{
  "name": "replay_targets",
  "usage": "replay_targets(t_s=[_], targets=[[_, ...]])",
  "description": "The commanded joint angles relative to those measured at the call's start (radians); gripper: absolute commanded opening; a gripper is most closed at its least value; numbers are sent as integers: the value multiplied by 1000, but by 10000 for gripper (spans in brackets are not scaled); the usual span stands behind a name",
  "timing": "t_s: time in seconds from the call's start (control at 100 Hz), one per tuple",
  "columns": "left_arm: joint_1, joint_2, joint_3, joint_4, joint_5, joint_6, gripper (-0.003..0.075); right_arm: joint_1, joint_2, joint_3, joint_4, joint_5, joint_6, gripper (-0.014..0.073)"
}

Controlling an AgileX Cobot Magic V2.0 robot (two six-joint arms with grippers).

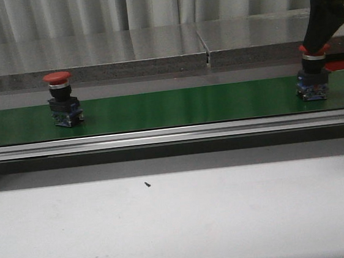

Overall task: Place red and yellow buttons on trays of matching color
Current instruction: 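Grasp the leading red button at the belt end with the right gripper, then lower the red button into the red tray and open the right gripper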

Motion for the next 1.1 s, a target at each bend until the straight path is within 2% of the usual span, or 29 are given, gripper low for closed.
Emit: replay_targets(t_s=[0.0,0.11,0.17,0.22,0.32,0.37,0.42,0.56,0.71,0.87,1.09], targets=[[-8,-6,-25,-28,-65,-1,-19,-1,14,-69,14,-33,-13,633],[-8,-6,-25,-28,-65,-1,-19,-1,73,-114,11,-26,-13,629],[-8,-6,-25,-28,-65,-1,-19,-1,98,-133,11,-13,-13,587],[-8,-6,-25,-28,-65,-1,-19,-1,115,-147,11,-2,-8,498],[-8,-6,-25,-28,-65,-1,-19,-1,122,-154,10,16,-3,223],[-8,-6,-25,-28,-65,-1,-19,-2,120,-163,10,28,-3,127],[-8,-6,-25,-28,-65,-1,-19,-7,119,-183,10,38,-3,83],[-8,-6,-25,-28,-65,-1,-19,-46,119,-305,10,58,-3,79],[-8,-6,-25,-28,-65,-1,-19,-145,153,-491,10,104,-3,79],[-8,-6,-25,-28,-65,-1,-19,-246,281,-705,10,170,-2,79],[-8,-6,-25,-28,-65,-1,-19,-307,497,-952,10,210,9,79]])
